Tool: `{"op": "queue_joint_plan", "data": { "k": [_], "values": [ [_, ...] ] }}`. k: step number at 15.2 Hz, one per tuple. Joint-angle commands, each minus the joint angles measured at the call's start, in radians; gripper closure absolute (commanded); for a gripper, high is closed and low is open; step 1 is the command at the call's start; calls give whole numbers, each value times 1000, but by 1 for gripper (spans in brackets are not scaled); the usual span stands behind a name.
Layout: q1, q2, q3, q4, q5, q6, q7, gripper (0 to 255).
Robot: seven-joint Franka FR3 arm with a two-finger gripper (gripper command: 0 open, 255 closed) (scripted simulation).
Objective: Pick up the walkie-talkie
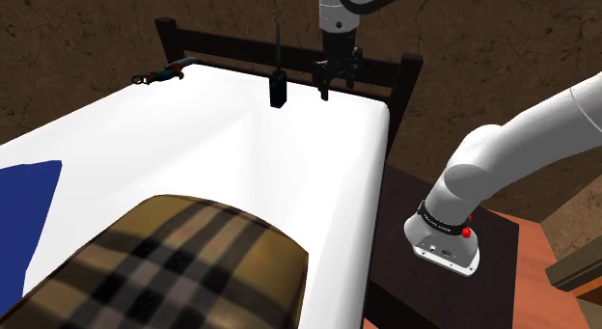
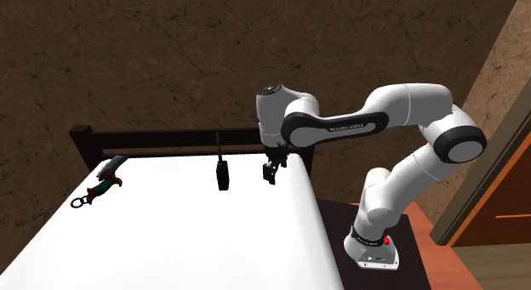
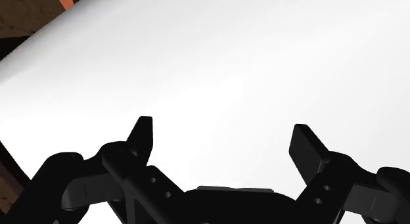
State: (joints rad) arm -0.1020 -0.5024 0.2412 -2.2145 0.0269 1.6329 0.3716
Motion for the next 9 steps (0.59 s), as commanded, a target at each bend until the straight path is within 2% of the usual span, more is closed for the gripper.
{"op": "queue_joint_plan", "data": {
  "k": [1,9],
  "values": [
    [-21,79,35,72,5,19,109,0],
    [-86,373,118,365,-56,57,495,0]
  ]
}}
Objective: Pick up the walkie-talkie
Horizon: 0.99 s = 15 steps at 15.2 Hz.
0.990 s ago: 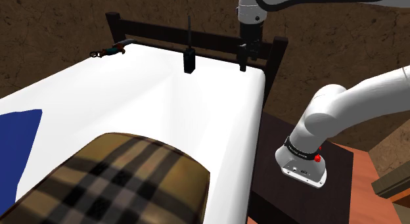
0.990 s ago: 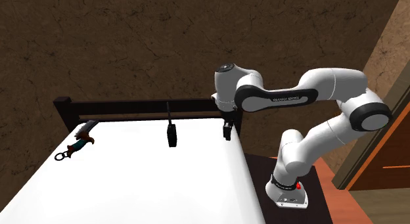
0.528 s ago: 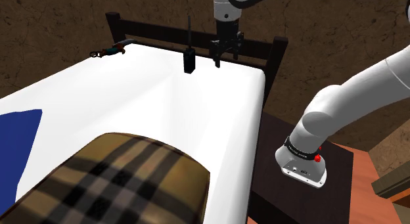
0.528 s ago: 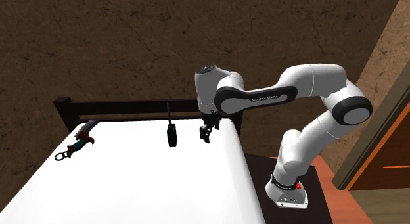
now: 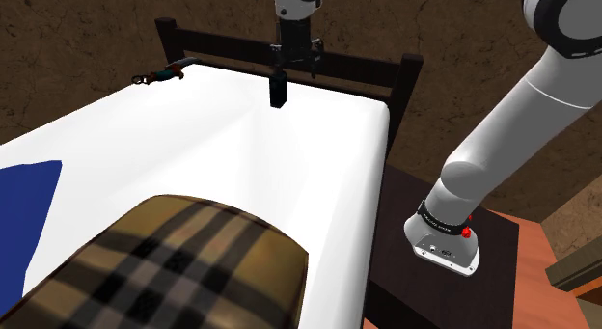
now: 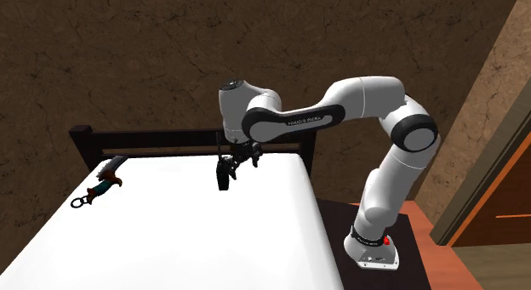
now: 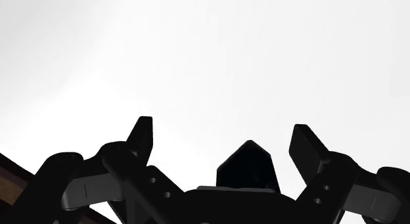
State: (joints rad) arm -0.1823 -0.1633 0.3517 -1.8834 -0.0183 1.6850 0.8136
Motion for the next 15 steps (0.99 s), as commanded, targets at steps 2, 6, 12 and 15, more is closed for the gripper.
{"op": "queue_joint_plan", "data": {
  "k": [2,6,12,15],
  "values": [
    [-13,110,16,120,-38,1,145,0],
    [-11,261,17,308,-98,-25,318,0],
    [-10,289,10,280,-111,36,362,0],
    [-11,287,9,242,-111,71,364,0]
  ]
}}
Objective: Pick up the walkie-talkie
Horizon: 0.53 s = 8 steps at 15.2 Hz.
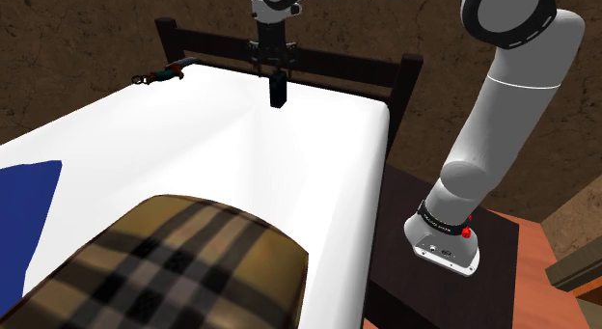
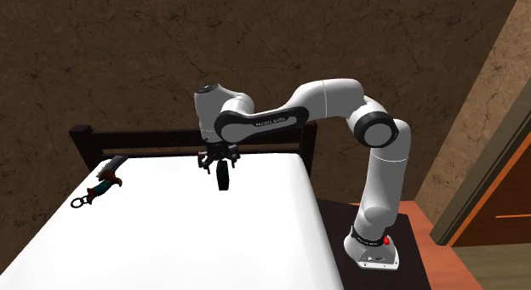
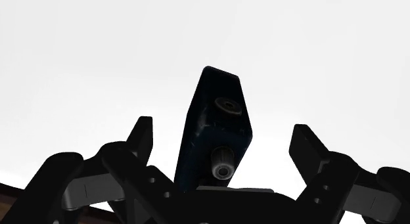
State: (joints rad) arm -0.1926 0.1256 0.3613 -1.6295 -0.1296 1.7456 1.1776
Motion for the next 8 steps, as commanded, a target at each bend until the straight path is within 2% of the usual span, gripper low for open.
{"op": "queue_joint_plan", "data": {
  "k": [1,2,3,8],
  "values": [
    [-1,-2,-1,-11,0,10,0,0],
    [-1,-2,-1,-11,0,10,0,0],
    [-1,-2,-1,-12,1,10,0,255],
    [-1,-3,-1,-13,1,10,-1,255]
  ]
}}
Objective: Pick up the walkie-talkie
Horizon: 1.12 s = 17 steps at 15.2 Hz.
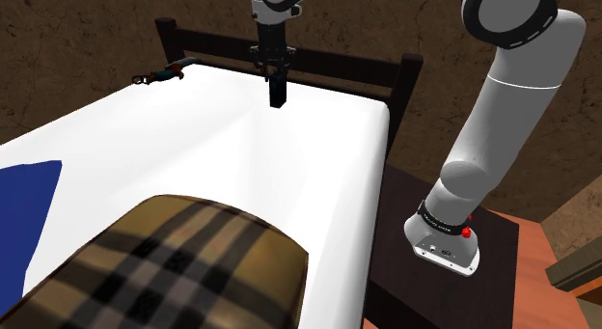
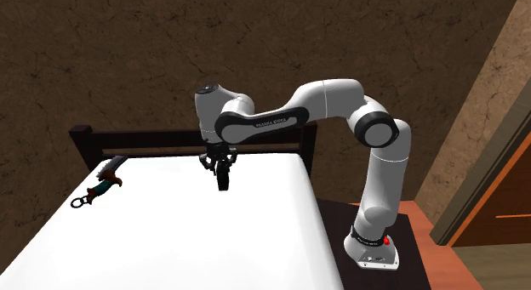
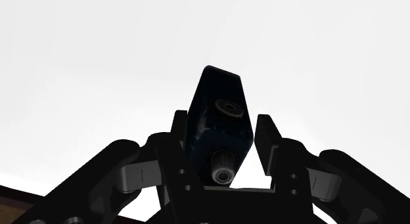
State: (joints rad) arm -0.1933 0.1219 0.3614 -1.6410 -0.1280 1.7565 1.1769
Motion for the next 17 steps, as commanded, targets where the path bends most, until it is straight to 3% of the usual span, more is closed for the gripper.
{"op": "queue_joint_plan", "data": {
  "k": [1,4,17],
  "values": [
    [-1,1,-1,-1,-1,-1,0,255],
    [0,2,-1,0,-1,-1,1,255],
    [12,32,5,213,-10,-186,-7,255]
  ]
}}
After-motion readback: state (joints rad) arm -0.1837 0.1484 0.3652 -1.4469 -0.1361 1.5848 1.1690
